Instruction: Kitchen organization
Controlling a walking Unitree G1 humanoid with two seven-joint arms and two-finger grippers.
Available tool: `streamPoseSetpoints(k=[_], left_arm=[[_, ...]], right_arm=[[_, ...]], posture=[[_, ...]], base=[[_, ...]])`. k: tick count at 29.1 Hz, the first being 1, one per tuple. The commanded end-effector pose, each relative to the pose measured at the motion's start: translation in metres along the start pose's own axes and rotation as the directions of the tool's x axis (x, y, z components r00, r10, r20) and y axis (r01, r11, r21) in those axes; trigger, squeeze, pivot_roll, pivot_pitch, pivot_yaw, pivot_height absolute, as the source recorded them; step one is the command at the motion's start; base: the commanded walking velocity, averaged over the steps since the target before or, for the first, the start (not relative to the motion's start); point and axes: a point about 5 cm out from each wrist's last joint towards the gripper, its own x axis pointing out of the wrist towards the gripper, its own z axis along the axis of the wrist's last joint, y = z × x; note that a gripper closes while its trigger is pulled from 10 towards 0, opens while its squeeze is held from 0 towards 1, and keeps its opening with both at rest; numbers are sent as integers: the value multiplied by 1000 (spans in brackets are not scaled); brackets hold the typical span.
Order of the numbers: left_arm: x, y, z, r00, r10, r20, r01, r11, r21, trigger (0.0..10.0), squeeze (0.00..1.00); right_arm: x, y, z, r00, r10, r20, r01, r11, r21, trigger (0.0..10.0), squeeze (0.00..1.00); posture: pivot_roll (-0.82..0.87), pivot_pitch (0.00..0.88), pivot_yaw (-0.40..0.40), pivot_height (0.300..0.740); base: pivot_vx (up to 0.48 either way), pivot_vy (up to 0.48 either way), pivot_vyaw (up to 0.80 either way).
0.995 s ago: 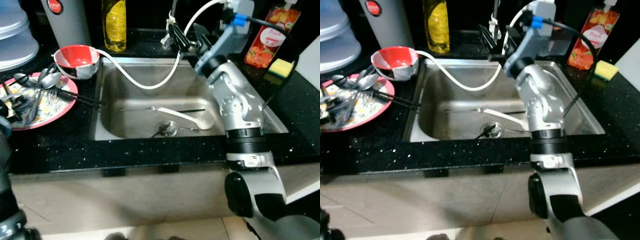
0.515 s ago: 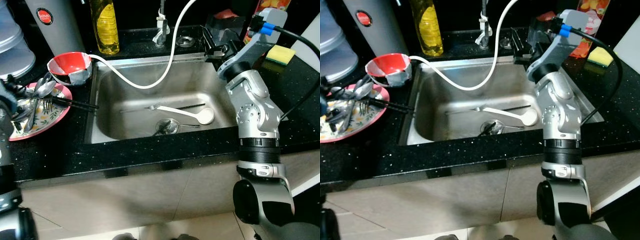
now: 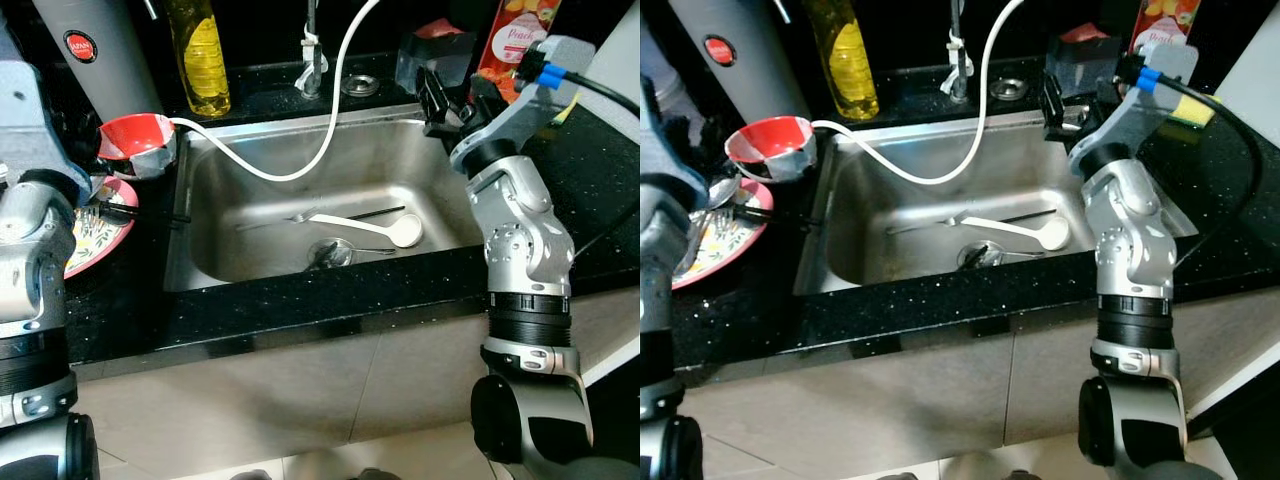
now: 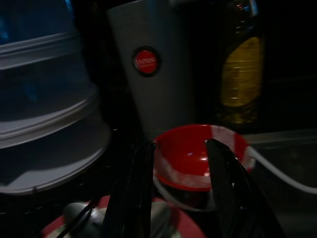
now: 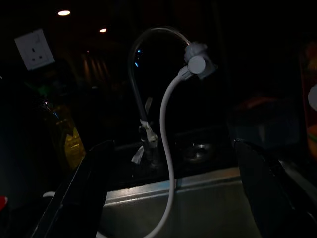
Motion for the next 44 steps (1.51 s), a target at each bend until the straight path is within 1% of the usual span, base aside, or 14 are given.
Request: streamPoseSetpoints(k=[1, 5, 7, 12, 19, 20, 23, 26, 31, 35, 37, 40, 42, 44], left_arm=[[-10, 2, -5, 1000, 23, -7, -23, 999, 40, 10000, 0], [-28, 17, 9, 996, 78, 49, -80, 996, 28, 10000, 0], [-32, 22, 9, 993, 104, 57, -106, 994, 32, 10000, 0], [-54, 19, 14, 986, 127, 109, -133, 990, 43, 10000, 0], [-59, 21, 8, 984, 150, 93, -155, 987, 44, 10000, 0], [-58, 15, 15, 988, 116, 102, -118, 993, 20, 10000, 0], [-56, 14, 16, 989, 105, 102, -107, 994, 17, 10000, 0], [-42, 10, 8, 994, 84, 67, -85, 996, 11, 10000, 0], [-32, -3, 15, 997, 2, 80, -1, 1000, -13, 10000, 0], [-19, -3, 6, 999, 2, 43, -1, 1000, -19, 10000, 0], [-14, -13, 12, 997, -49, 60, 50, 998, -27, 10000, 0], [-7, -16, 14, 995, -75, 60, 76, 997, -29, 10000, 0], [8, -11, -3, 999, -32, -38, 32, 999, 11, 10000, 0], [8, -11, -3, 999, -32, -38, 32, 999, 11, 10000, 0]], right_arm=[[2, 6, -9, 999, 24, -28, -24, 1000, 20, 10000, 0], [17, 27, -5, 991, 129, -22, -128, 990, 59, 10000, 0], [22, 30, -7, 989, 145, -28, -143, 988, 63, 10000, 0], [24, 43, -16, 977, 208, -57, -202, 975, 91, 10000, 0], [29, 43, -23, 976, 202, -77, -195, 977, 86, 10000, 0], [29, 47, -11, 973, 230, -33, -226, 969, 98, 10000, 0], [30, 47, -7, 971, 237, -19, -234, 967, 97, 10000, 0], [27, 33, -12, 983, 178, -32, -176, 982, 70, 10000, 0], [18, 27, -4, 988, 151, 3, -151, 986, 63, 10000, 0], [16, 15, -7, 995, 99, -6, -99, 995, 25, 10000, 0], [7, 14, 3, 995, 93, 28, -93, 996, 7, 10000, 0], [2, 10, 10, 996, 79, 50, -79, 997, -4, 10000, 0], [-1, -1, 4, 999, 28, 27, -27, 999, -37, 10000, 0], [-1, -1, 4, 999, 28, 27, -27, 999, -37, 10000, 0]], posture=[[190, 0, 39, 740], [259, 0, -34, 740], [261, 6, -41, 740], [301, 0, -87, 740], [298, 0, -81, 740], [275, 0, -63, 740], [275, 0, -63, 740], [237, 0, -12, 740], [200, 0, 26, 740], [159, 0, 72, 740], [122, 0, 111, 740], [108, 0, 124, 740], [82, 18, 154, 740], [82, 18, 154, 740]], base=[[0, 0, 0], [0, 0, 0], [0, 0, 0], [0, 0, 0], [0, 0, 0], [0, 0, 0], [0, 0, 0], [0, 0, 0], [0, 0, 0], [0, 0, 0], [0, 0, 0], [0, 0, 0], [0, 0, 0], [0, 0, 0]])
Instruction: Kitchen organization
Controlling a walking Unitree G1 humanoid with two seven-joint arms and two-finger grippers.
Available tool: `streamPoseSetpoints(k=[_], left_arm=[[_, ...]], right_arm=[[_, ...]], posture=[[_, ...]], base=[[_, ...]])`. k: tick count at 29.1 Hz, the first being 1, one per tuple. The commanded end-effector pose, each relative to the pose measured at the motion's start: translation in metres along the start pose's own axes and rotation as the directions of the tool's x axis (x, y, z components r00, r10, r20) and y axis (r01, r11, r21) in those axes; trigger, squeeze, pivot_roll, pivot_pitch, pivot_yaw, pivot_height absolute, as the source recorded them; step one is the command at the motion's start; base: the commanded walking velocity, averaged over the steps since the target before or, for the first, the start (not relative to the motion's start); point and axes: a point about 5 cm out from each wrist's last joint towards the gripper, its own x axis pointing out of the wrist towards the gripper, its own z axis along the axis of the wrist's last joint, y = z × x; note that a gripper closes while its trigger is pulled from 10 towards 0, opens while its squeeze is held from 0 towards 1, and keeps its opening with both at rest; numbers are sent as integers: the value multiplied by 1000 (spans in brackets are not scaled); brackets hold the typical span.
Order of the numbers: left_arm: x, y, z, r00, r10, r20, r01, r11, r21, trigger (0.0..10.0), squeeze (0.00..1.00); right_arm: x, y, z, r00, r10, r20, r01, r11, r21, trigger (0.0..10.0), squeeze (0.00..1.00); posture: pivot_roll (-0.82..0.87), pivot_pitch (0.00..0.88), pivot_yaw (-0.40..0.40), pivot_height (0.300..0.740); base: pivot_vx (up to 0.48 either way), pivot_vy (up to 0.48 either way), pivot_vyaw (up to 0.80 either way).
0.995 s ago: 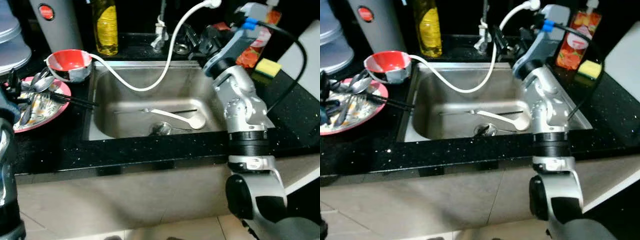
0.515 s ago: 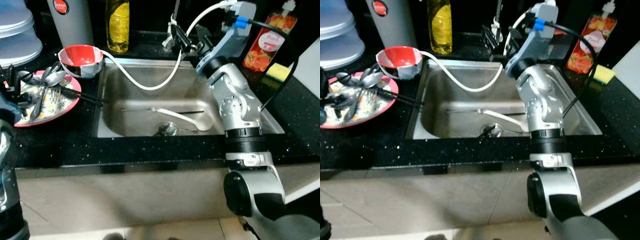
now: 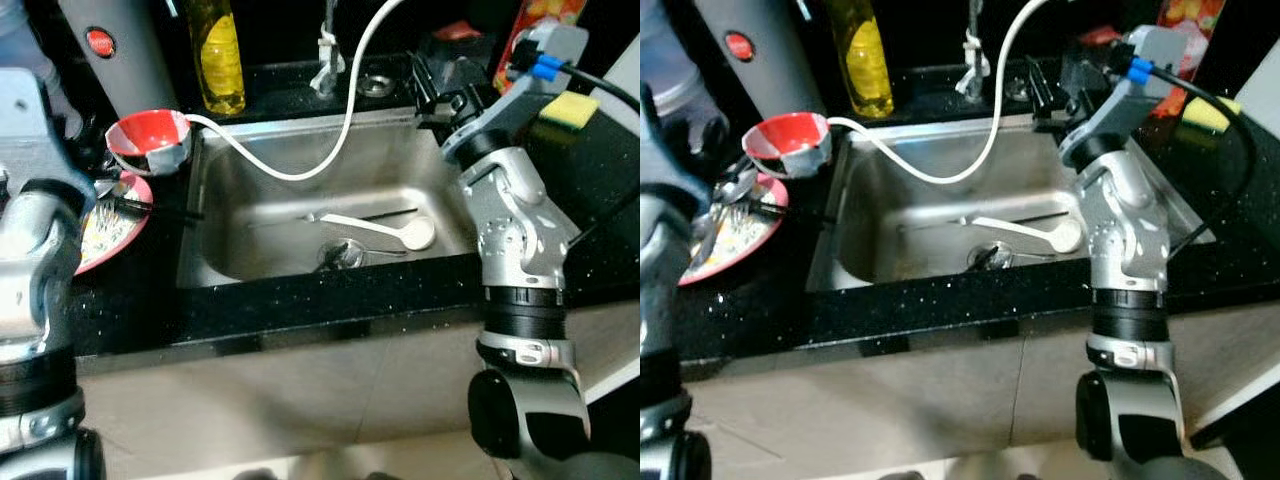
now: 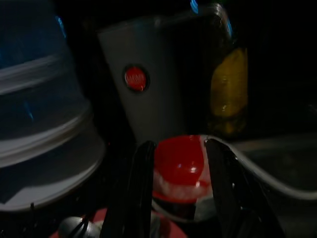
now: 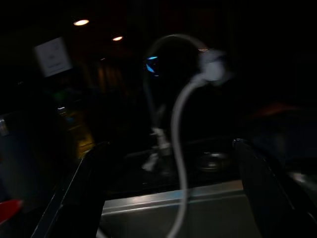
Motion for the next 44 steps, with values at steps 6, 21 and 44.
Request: streamPoseSetpoints(k=[6, 21, 44], left_arm=[[1, 34, -38, 941, 19, -338, 118, 918, 379, 10000, 0], [-8, 60, -70, 887, 192, -419, -79, 959, 272, 10000, 0], [1, 112, -40, 856, 285, -431, 125, 696, 708, 10000, 0]], right_arm=[[-21, -4, 4, 1000, -26, -17, 24, 997, -76, 10000, 0], [-12, 5, 10, 1000, 22, -14, -23, 998, -61, 10000, 0], [2, 19, 8, 992, 98, -85, -102, 994, -36, 10000, 0]], posture=[[14, 21, 172, 740], [37, 0, 125, 740], [114, 224, 141, 740]], base=[[0, 0, 0], [0, 0, 0], [0, 0, 0]])
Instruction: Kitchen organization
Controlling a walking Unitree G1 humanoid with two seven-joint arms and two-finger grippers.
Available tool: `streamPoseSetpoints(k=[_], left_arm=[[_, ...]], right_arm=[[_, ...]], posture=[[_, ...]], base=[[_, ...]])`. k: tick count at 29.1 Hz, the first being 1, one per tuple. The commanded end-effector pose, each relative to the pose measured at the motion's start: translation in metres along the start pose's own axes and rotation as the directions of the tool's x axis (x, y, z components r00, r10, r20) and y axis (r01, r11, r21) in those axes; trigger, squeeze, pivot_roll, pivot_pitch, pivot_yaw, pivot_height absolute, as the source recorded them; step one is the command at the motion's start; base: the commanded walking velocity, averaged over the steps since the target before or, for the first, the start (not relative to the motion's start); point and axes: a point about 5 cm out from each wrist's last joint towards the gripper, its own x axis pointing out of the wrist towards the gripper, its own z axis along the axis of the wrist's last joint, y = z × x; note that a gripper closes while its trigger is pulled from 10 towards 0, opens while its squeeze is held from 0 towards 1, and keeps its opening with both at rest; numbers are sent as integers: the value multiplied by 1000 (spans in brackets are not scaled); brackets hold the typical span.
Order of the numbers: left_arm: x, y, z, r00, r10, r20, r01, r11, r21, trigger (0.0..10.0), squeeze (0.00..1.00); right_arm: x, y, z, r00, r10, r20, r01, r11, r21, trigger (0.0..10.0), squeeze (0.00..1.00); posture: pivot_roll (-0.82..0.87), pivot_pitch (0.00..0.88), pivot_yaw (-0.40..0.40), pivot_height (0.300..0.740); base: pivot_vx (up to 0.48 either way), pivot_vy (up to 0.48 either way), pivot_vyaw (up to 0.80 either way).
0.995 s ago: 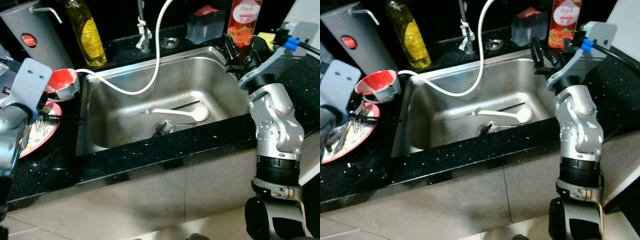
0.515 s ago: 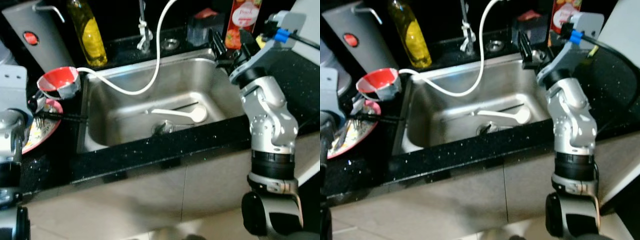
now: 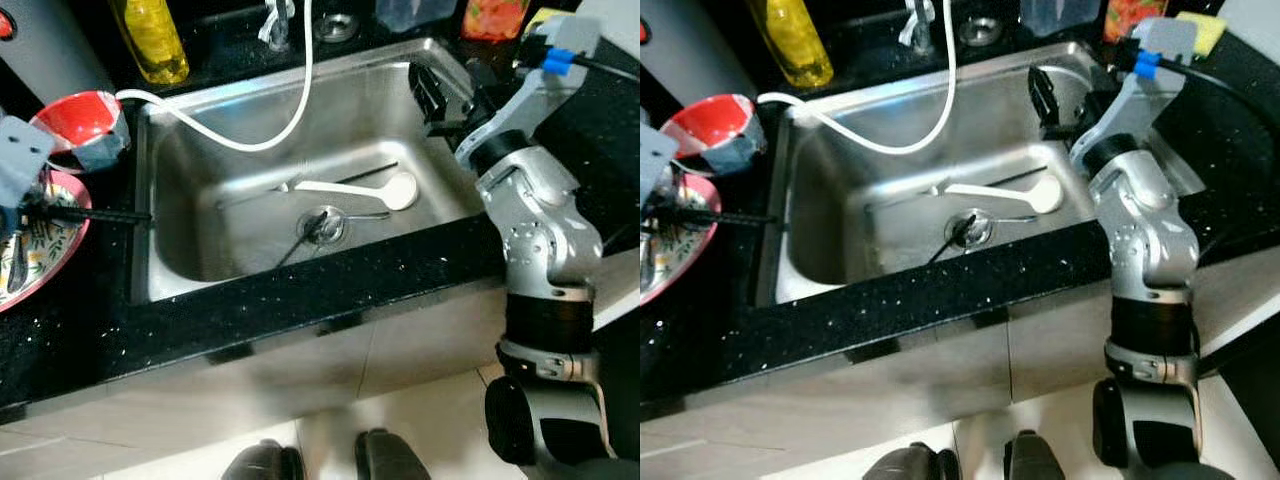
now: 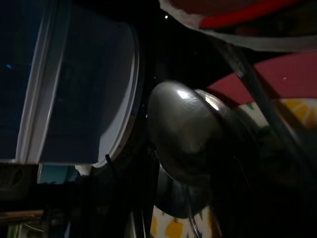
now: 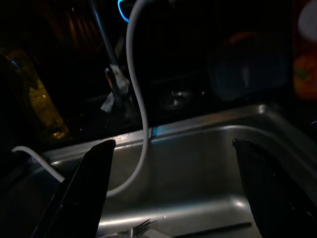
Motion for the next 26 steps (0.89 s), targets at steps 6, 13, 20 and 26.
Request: streamPoseSetpoints(k=[6, 13, 20, 26], left_arm=[[-6, -7, -22, 993, -96, -71, 84, 984, -156, 10000, 0], [-14, -8, 8, 992, 12, 127, 55, 857, -512, 10000, 0], [-32, -24, 27, 984, -13, 176, 135, 695, -706, 10000, 0], [-39, -28, 17, 1000, 5, 24, 13, 700, -714, 10000, 0]], right_arm=[[12, 20, -2, 996, 90, 7, -90, 996, 20, 10000, 0], [14, 20, 1, 994, 107, 13, -107, 994, 13, 10000, 0], [17, 20, 3, 993, 117, 14, -117, 993, 24, 10000, 0], [20, 27, 1, 991, 137, 7, -137, 990, 40, 10000, 0]], posture=[[130, 215, 133, 740], [112, 212, 119, 740], [110, 226, 108, 740], [123, 258, 100, 740]], base=[[0, 0, 0], [0, 0, 0], [0, 0, 0], [0, 0, 0]])
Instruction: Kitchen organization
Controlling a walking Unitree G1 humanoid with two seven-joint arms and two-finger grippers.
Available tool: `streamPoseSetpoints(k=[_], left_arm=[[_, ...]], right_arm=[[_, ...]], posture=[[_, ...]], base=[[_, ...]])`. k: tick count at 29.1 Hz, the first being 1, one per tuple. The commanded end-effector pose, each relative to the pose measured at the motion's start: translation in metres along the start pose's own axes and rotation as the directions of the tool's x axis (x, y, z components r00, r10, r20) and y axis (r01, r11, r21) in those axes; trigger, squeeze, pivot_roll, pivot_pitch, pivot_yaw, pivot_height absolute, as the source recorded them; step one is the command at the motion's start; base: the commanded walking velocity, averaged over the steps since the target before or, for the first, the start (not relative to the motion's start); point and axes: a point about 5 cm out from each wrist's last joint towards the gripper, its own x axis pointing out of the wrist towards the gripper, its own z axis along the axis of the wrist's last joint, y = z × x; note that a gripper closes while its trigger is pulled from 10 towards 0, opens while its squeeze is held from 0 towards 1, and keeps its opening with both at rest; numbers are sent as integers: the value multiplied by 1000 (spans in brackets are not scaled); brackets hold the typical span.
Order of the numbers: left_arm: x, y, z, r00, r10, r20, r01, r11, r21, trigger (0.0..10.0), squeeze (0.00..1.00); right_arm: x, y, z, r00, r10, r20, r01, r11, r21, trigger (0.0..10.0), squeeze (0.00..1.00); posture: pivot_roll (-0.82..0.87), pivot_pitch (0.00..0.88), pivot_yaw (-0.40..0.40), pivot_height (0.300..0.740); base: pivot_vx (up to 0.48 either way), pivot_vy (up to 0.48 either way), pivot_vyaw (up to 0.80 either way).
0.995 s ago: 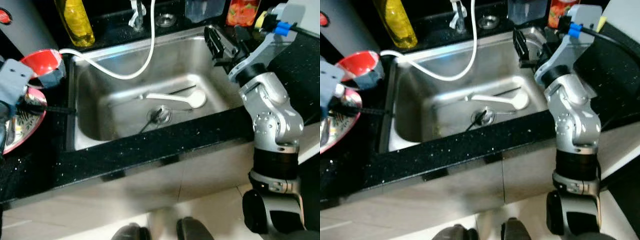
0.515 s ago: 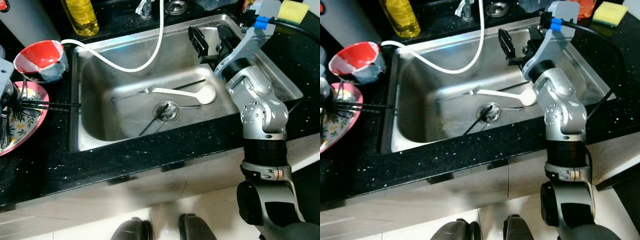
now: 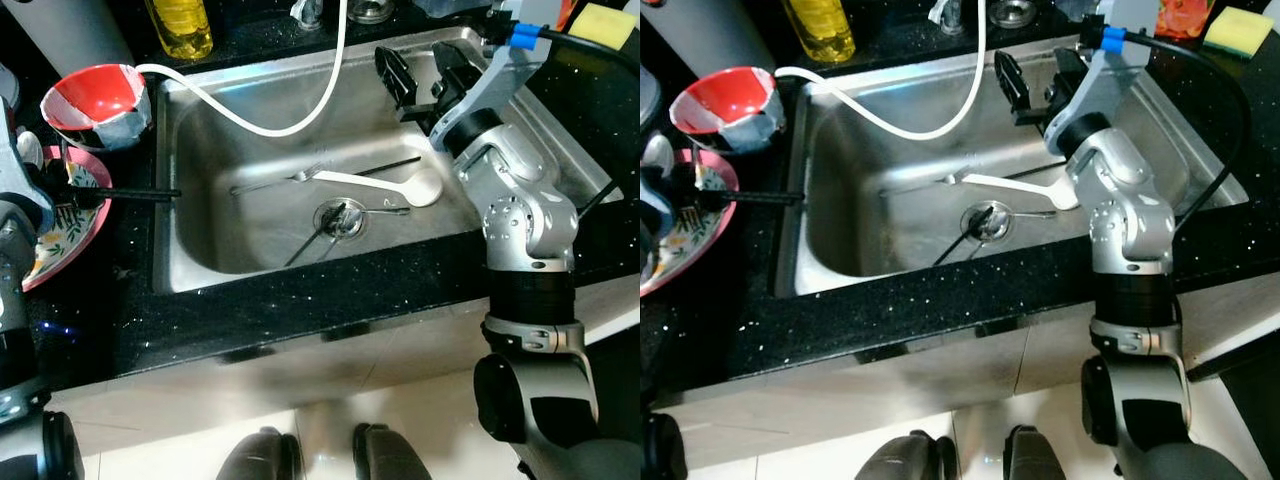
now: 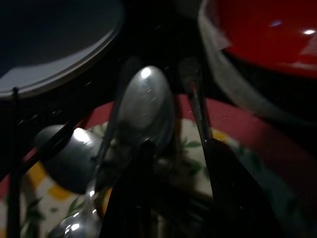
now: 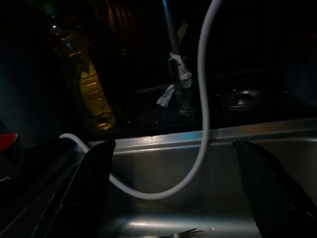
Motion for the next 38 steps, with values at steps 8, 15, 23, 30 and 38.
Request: streamPoseSetpoints(k=[8, 15, 23, 30, 38], left_arm=[[-13, 19, 3, 983, 182, -10, -182, 982, -46, 10000, 0], [-14, 14, 6, 994, 90, -61, -103, 965, -242, 10000, 0], [-18, 4, -26, 972, 12, -235, -102, 922, -373, 0, 0], [-19, 5, -27, 969, 35, -243, -128, 917, -377, 0, 0], [-27, -15, 51, 954, -113, 279, 228, 875, -428, 10000, 0]], right_arm=[[5, 5, -5, 999, 35, -16, -35, 999, 13, 10000, 0], [7, 6, -6, 999, 37, -14, -37, 999, 12, 10000, 0], [7, 5, -4, 999, 41, -16, -41, 999, 7, 10000, 0], [8, 5, -4, 999, 42, -17, -41, 999, 8, 10000, 0], [10, 7, -5, 999, 39, 1, -39, 999, 22, 10000, 0]], posture=[[137, 277, 93, 740], [148, 271, 91, 740], [134, 281, 84, 740], [134, 278, 81, 740], [122, 219, 87, 740]], base=[[0, 0, 0], [0, 0, 0], [0, 0, 0], [0, 0, 0], [0, 0, 0]])
